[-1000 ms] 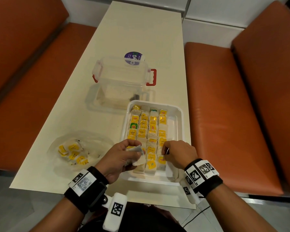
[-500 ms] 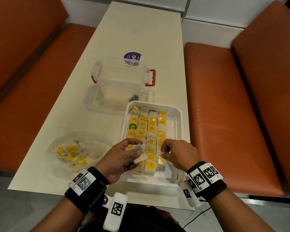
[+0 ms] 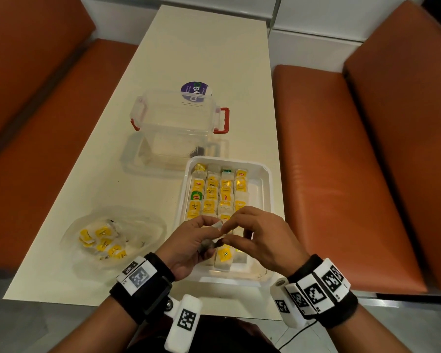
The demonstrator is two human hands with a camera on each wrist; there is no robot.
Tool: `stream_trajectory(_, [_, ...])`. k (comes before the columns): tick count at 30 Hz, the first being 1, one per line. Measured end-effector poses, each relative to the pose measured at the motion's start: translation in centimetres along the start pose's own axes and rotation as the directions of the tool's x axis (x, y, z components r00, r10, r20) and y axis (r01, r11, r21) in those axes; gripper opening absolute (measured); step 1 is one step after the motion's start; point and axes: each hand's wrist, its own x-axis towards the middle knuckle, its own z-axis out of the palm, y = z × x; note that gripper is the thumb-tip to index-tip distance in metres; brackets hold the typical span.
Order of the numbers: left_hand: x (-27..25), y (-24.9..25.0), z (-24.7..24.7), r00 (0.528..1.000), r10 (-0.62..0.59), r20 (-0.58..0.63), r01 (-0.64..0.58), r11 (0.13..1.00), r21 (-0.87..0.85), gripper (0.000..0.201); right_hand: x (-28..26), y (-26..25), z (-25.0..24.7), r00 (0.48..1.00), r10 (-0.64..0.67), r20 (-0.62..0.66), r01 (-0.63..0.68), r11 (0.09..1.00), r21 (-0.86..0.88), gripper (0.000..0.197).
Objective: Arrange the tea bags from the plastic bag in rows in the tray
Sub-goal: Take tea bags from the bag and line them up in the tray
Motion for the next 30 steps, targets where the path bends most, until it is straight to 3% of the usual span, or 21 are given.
stream_trajectory(10, [-0.7, 0.1, 0.1, 0.996, 0.043, 0.076, -0.052, 0.990, 0.131, 0.024, 0.0, 1.0, -0.1, 0.998, 0.055, -0.042, -0.053, 0.998, 0.042, 0.008])
stream_trajectory(16, [-0.8, 0.2, -0.5, 0.989, 0.061, 0.132, -0.076, 0.991, 0.111, 0.035, 0.3, 1.4, -0.4, 0.996, 0.056, -0.076, -0.052, 0.997, 0.056, 0.008])
stream_trajectory(21, [-0.8, -0.1, -0.8, 0.961, 0.210, 0.180, -0.270, 0.852, 0.448, 0.014, 0.4, 1.7, -0.7, 0.994, 0.073, -0.078, -0.066, 0.994, 0.089, 0.007])
stream_trajectory(23, [-0.6, -0.5, -0.8, 0.963, 0.214, 0.166, -0.267, 0.855, 0.444, 0.009, 0.4, 1.6, -0.6, 0.995, 0.075, -0.070, -0.068, 0.994, 0.090, 0.007])
stream_trajectory(30, [-0.4, -1.4, -0.9, 0.967, 0.184, 0.176, -0.248, 0.840, 0.483, 0.022, -0.1, 1.9, -0.6, 0.997, 0.076, -0.023, -0.074, 0.995, 0.070, 0.007])
